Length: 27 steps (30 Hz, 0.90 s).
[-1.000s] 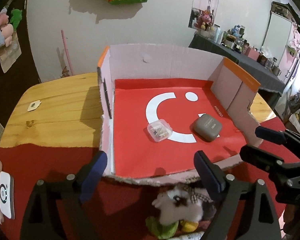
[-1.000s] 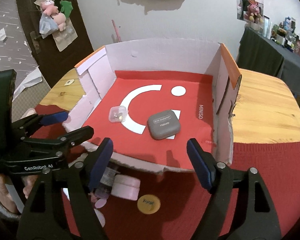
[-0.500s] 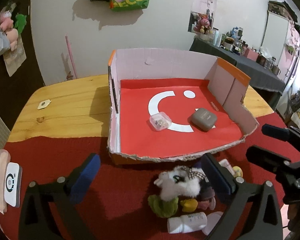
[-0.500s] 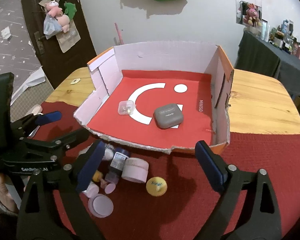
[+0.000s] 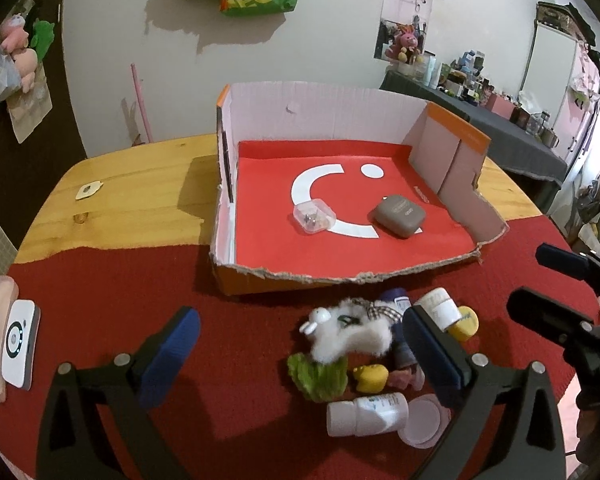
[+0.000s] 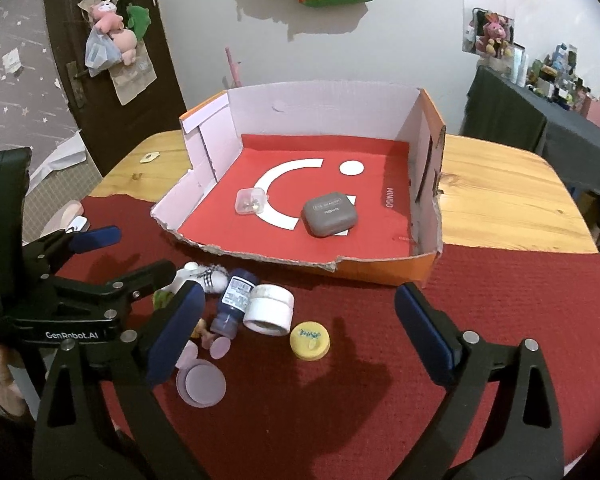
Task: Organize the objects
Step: 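Withdraw both grippers from the box back toward the remaining items, then grasp the green sponge with the left gripper while the right grasps the yellow-lidded jar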
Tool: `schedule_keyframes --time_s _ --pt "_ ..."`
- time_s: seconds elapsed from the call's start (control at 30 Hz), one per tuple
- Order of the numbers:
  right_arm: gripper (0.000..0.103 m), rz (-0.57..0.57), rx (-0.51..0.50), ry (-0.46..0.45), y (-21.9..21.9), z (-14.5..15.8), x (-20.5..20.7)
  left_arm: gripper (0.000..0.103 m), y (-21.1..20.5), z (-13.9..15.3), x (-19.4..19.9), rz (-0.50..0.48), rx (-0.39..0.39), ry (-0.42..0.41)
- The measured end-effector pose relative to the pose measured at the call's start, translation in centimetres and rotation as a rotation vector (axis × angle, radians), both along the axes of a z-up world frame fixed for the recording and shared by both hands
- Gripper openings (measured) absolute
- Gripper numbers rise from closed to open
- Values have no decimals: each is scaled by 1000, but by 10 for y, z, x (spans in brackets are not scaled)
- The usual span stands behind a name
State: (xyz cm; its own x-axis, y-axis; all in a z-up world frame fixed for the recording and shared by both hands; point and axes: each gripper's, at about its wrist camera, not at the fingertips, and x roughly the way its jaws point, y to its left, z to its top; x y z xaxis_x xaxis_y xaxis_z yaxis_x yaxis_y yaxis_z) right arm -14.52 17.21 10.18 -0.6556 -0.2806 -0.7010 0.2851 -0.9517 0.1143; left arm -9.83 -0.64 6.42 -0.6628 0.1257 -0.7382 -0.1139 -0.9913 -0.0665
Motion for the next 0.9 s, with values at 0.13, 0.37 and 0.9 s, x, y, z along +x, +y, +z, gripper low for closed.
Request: schedule_keyframes --time_s 0.13,0.37,0.9 --pt "97 2 8 -3 -2 -3 5 103 1 -3 5 -6 1 -5" --pt "97 6 13 -15 -3 -10 14 103 1 -7 13 -15 4 -10" --pt "57 -9 19 -86 6 -38 12 73 -2 -28 14 -17 -2 -63"
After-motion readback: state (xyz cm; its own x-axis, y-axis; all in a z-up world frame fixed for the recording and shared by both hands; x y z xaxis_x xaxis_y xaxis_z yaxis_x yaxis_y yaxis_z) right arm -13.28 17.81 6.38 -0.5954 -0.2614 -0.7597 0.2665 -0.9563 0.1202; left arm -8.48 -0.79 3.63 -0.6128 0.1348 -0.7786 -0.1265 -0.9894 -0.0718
